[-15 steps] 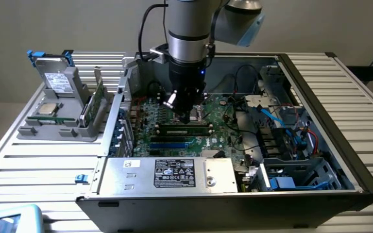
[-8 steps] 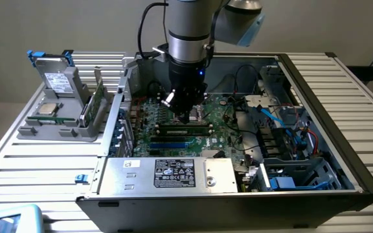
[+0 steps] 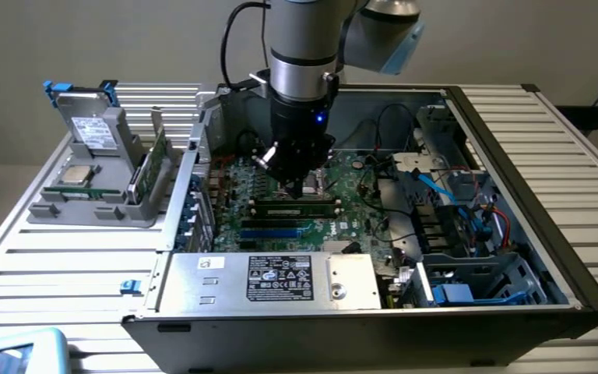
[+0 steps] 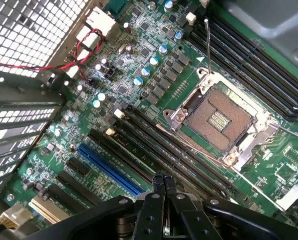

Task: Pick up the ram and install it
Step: 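Press down the ram until it locks into place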

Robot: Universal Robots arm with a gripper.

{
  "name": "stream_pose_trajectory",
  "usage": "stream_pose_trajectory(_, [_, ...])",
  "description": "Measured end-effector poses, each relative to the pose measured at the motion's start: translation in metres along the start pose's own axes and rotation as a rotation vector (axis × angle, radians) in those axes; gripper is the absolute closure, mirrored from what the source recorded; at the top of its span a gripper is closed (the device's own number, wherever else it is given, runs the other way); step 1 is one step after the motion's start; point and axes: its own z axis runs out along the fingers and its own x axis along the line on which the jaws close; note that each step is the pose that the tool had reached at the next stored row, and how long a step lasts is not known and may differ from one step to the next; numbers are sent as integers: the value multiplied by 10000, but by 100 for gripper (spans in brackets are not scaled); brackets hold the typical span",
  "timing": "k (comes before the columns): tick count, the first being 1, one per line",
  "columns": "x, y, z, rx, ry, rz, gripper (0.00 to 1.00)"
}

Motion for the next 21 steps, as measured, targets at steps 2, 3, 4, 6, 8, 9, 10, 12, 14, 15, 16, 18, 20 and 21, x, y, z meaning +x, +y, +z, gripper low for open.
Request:
stream_pose_trajectory(2, [0, 0, 0, -17, 8, 295, 89])
stream_pose_trajectory(3, [0, 0, 0, -25, 10, 439, 89])
stream_pose_trajectory(4, [0, 0, 0, -33, 13, 584, 89])
stream_pose_trajectory(6, [0, 0, 0, -49, 20, 869, 89])
stream_pose_trajectory(8, [0, 0, 0, -65, 26, 1149, 89])
stream_pose_trajectory(9, [0, 0, 0, -72, 28, 1290, 89])
stream_pose_trajectory(10, [0, 0, 0, -76, 25, 1429, 89])
stream_pose_trajectory(12, [0, 0, 0, -80, 16, 1667, 89])
stream_pose_trajectory(14, [0, 0, 0, -84, 7, 1908, 89])
stream_pose_trajectory(15, [0, 0, 0, -87, 2, 2030, 89])
stream_pose_trajectory(16, [0, 0, 0, -89, -2, 2161, 89])
stream_pose_trajectory(18, [0, 0, 0, -94, -11, 2403, 89])
stream_pose_trajectory(20, [0, 0, 0, -99, -20, 2648, 89])
stream_pose_trajectory(21, [0, 0, 0, -101, -24, 2769, 89])
